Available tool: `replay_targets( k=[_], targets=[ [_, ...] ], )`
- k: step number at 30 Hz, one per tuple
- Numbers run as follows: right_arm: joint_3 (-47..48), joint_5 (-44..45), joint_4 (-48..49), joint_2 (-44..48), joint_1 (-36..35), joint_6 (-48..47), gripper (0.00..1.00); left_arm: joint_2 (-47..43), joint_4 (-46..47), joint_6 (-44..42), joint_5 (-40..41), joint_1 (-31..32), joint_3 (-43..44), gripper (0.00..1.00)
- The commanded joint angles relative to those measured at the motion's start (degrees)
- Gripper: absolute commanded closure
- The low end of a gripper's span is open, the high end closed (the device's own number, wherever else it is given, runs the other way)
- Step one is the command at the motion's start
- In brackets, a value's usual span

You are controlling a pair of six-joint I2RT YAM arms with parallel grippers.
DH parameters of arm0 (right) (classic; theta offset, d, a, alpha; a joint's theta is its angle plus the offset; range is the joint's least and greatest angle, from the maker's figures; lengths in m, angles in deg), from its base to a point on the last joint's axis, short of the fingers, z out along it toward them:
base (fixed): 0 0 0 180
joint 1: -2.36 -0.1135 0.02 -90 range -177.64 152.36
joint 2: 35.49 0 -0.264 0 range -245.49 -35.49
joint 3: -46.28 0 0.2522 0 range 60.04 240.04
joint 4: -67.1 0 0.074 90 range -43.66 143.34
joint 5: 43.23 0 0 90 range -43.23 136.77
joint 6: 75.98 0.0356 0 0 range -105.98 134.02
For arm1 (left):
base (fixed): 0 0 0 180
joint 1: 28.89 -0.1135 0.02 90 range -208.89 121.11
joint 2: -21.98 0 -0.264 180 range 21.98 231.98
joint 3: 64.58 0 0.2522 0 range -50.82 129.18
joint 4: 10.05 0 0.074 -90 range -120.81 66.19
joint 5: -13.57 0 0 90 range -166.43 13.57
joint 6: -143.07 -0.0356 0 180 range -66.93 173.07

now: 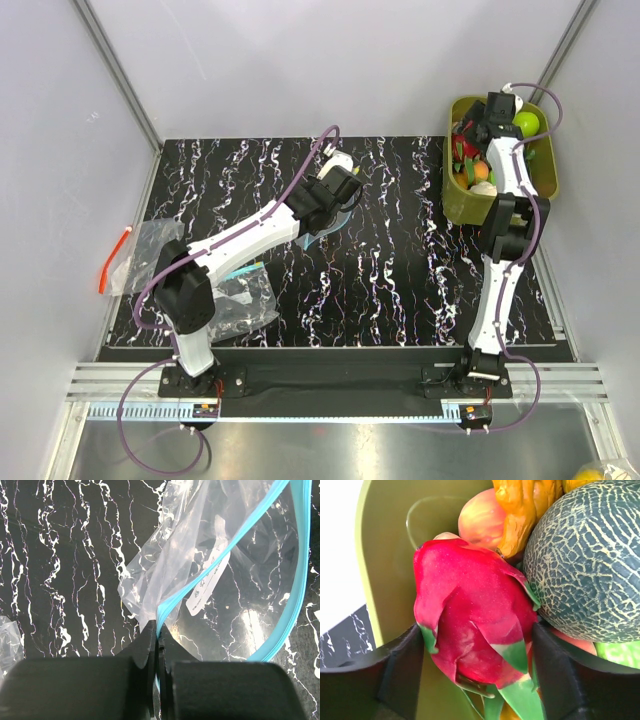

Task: Place the food in the zip-top bag and seal the zipper
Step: Pick up the fake fruit from the bin.

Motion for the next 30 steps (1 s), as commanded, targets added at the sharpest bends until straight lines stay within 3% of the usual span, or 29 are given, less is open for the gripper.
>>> replay_targets(
  k=[1,2,3,6,12,22,30],
  targets=[
    [1.78,-1.19,-2.8,-2.98,-0.12,0.35,0.3,-2.48,1.88,-0.59,-0.85,0.22,0.28,1.0],
    [0.9,-1.37,-2.27,-2.11,-0.12,0.35,0.48,-2.39,1.8,-0.59,-0.85,0.22,0.29,1.0],
    [-0.41,-1.29,-0.09,-0.88,-0.12,0.52,0.51,-2.39,1.71,-0.68,-0.85,0.22,0.37,1.0],
    [-7.7,-1.46,4.4,5.8,-0.12,0.35,0.53,-2.56,1.53,-0.77,-0.23,0.31,0.55,1.0],
    [-14.65,-2.34,3.62,18.1,-0.12,-0.97,0.59,-3.26,0.66,-0.77,0.82,0.92,1.6,1.0],
    [-36.43,-8.58,8.1,40.5,-0.12,-0.44,0.62,-4.67,-0.58,-0.33,2.05,1.8,2.04,1.0],
    [-42.69,-13.76,4.95,49.49,-0.12,-1.14,0.63,-4.06,1.26,-1.99,-1.01,1.8,3.27,1.0]
  ],
)
